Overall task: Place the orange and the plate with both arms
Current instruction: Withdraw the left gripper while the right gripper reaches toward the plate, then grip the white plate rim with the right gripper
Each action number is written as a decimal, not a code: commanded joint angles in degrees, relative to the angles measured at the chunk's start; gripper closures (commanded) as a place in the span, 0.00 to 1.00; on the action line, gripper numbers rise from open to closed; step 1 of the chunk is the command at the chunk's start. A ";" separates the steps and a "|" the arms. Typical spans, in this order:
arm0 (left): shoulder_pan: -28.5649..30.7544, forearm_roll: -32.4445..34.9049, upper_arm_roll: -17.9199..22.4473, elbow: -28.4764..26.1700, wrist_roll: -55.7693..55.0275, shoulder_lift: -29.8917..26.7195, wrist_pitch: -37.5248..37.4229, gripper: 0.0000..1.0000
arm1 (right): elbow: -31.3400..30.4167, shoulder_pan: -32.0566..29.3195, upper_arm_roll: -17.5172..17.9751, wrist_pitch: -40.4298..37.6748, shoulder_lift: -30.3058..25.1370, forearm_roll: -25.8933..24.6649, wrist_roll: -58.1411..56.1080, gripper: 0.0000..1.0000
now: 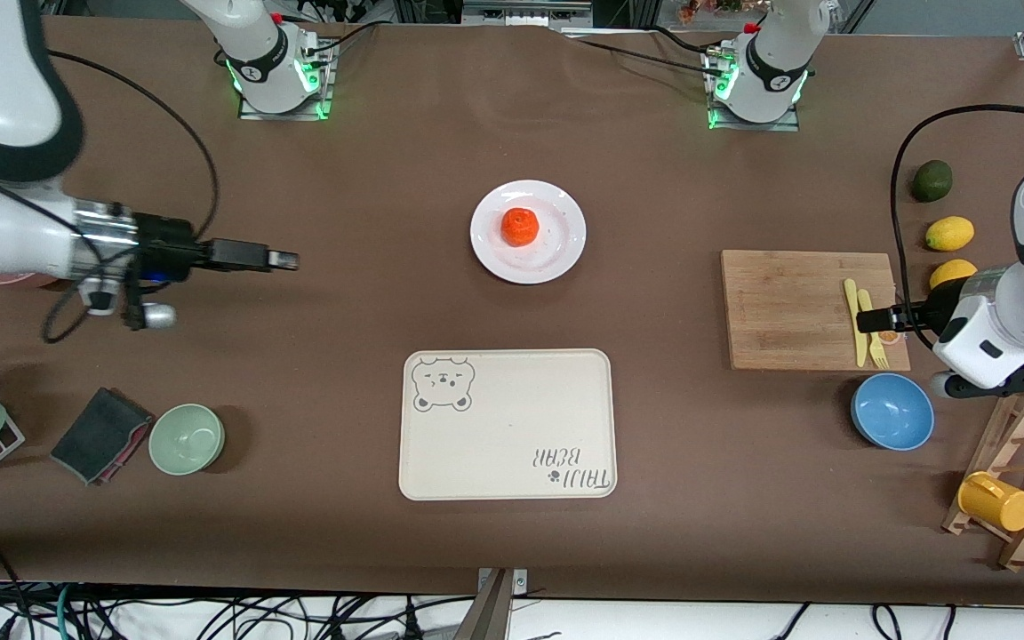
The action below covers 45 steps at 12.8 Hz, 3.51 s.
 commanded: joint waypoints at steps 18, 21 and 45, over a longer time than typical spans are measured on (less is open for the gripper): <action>-14.59 -9.10 19.84 -17.68 15.62 -21.07 4.79 0.00 | -24.09 0.75 25.65 42.10 13.01 43.83 -53.85 0.04; -14.94 -5.33 19.58 -17.68 16.49 -20.98 4.70 0.00 | -24.09 0.75 26.01 41.76 16.61 51.57 -66.78 0.06; -13.63 -6.20 19.66 -15.83 16.76 -19.93 4.35 0.00 | -22.95 5.76 26.63 44.30 22.08 58.27 -79.73 1.00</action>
